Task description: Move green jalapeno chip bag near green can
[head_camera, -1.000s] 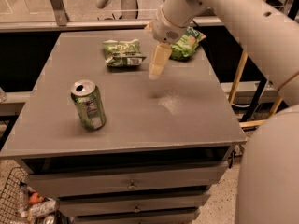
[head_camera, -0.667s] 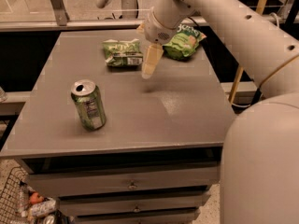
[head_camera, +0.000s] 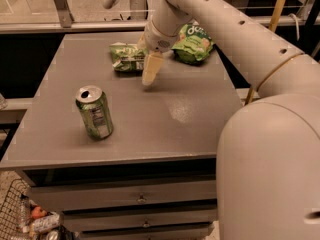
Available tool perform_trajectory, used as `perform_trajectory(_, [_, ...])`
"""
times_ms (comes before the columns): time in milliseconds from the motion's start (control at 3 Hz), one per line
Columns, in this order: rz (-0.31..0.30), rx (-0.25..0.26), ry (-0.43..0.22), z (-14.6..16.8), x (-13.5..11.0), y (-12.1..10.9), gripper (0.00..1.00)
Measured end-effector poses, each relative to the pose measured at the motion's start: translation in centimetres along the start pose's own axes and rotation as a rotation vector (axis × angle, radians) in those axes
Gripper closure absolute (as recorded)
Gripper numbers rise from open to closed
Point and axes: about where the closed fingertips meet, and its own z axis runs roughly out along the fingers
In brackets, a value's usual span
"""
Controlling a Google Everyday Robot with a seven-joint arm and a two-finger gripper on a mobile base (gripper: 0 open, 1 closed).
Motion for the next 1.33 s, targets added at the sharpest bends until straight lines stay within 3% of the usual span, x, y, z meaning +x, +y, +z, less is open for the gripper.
perform_trajectory(1000, [-0.102, 0.059, -0.003, -2.1, -4.6, -0.5, 0.88])
perform_trajectory(1333, [-0.120, 0.035, -0.032, -1.3, -5.4, 0.0, 1.00])
